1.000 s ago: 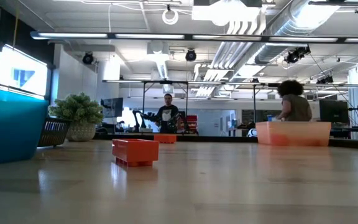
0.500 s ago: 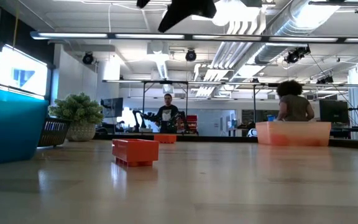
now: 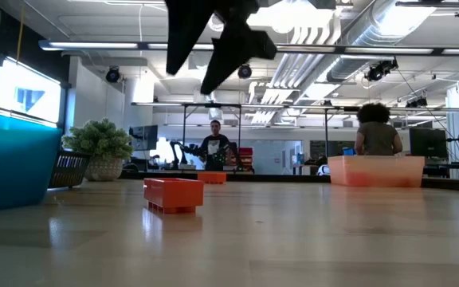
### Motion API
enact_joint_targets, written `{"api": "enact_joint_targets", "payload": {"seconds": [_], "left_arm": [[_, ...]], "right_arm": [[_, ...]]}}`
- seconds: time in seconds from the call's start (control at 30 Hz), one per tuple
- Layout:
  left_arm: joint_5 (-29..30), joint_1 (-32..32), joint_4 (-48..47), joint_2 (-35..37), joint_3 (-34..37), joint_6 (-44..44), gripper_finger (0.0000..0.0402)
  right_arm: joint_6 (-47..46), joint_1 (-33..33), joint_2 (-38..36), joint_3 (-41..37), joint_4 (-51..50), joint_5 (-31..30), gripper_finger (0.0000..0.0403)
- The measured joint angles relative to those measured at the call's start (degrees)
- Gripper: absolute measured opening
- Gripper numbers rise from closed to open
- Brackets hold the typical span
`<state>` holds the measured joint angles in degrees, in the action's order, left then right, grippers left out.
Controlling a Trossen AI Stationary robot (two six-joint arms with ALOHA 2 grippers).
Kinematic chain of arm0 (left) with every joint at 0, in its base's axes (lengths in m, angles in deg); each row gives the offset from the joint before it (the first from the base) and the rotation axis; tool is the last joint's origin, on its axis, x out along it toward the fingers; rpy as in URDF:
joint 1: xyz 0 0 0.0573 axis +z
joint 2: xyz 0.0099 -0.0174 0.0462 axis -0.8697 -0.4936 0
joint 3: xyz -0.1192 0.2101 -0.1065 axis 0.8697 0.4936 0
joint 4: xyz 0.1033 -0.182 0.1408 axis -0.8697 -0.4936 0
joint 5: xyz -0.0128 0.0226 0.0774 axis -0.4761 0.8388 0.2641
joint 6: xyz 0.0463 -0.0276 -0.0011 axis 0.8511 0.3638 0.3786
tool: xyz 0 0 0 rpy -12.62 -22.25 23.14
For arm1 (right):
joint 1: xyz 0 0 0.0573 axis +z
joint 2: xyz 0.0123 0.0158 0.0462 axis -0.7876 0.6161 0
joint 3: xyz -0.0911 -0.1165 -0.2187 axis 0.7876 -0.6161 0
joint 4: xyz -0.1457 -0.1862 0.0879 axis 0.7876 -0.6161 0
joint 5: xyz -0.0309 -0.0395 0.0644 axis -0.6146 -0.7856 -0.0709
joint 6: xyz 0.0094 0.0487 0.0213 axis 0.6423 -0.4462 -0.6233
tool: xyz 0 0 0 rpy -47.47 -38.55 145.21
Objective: Sort & place blocks by color
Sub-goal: Put the orange game piece into the orange bin
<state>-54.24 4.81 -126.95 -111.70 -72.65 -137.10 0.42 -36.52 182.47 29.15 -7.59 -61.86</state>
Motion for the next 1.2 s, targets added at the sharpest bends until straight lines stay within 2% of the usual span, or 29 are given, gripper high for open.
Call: {"api": "enact_joint_targets", "payload": {"seconds": [0.6, 0.93, 1.2], "left_arm": [[1.24, 0.02, 0.02, 0.0, 0.0, 1.49, 0.0205], [1.51, 0.0, 0.04, 0.0, 0.0, 1.51, 0.0205], [1.75, 0.02, 0.04, 0.0, 0.0, 1.51, 0.0205]], "right_arm": [[-7.76, 1.2, 7.74, 0.02, 0.93, 0.46, 0.0232], [-7.99, 2.61, 9.78, 0.02, 5.5, 0.49, 0.0232], [-8.21, 3.33, 9.94, 0.03, 5.68, -2.11, 0.0232]]}}
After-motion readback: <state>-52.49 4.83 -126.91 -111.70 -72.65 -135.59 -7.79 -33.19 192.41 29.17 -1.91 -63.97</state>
